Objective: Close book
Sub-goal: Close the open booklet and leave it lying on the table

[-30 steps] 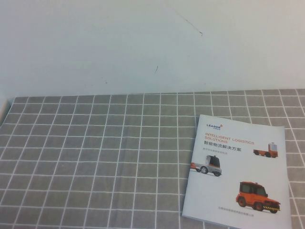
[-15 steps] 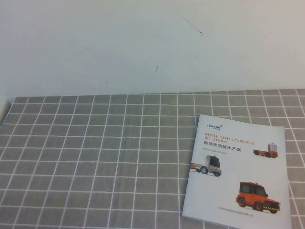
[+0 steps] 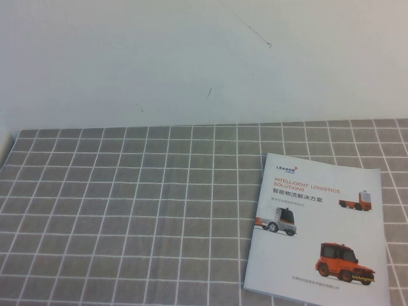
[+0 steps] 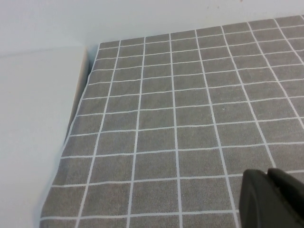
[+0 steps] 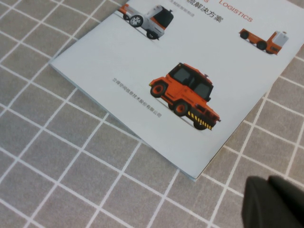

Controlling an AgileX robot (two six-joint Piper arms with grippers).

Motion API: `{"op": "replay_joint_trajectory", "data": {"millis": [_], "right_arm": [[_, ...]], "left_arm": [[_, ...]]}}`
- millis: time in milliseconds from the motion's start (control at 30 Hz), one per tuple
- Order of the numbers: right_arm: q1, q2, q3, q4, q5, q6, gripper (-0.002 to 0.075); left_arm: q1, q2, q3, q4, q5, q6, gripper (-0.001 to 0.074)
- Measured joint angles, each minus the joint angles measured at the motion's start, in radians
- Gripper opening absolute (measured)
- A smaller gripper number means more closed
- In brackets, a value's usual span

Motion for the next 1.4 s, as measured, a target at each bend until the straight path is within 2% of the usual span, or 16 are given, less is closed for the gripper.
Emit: {"op": "replay_joint_trajectory", "data": {"millis": [400, 1100, 1267, 1400], "right_arm": [[0.000, 0.000, 0.000, 0.000, 0.000, 0.000, -0.0001], [0.000, -0.004, 0.000, 0.001, 0.000, 0.000, -0.0001], [0.000, -0.105, 0.008, -0.034, -0.020, -0.051, -0.0001], [0.000, -0.249, 0.098, -0.047, -0.107, -0.075, -0.0001]], "left_arm": [[0.000, 0.000, -0.001, -0.019, 0.000, -0.076, -0.0004], [0.000, 0.000, -0.001, -0.019, 0.000, -0.091, -0.0004], [0.000, 0.000, -0.001, -0.022, 0.000, -0.091, -0.0004], [0.000, 0.000, -0.001, -0.022, 0.000, -0.097, -0.0004]]}}
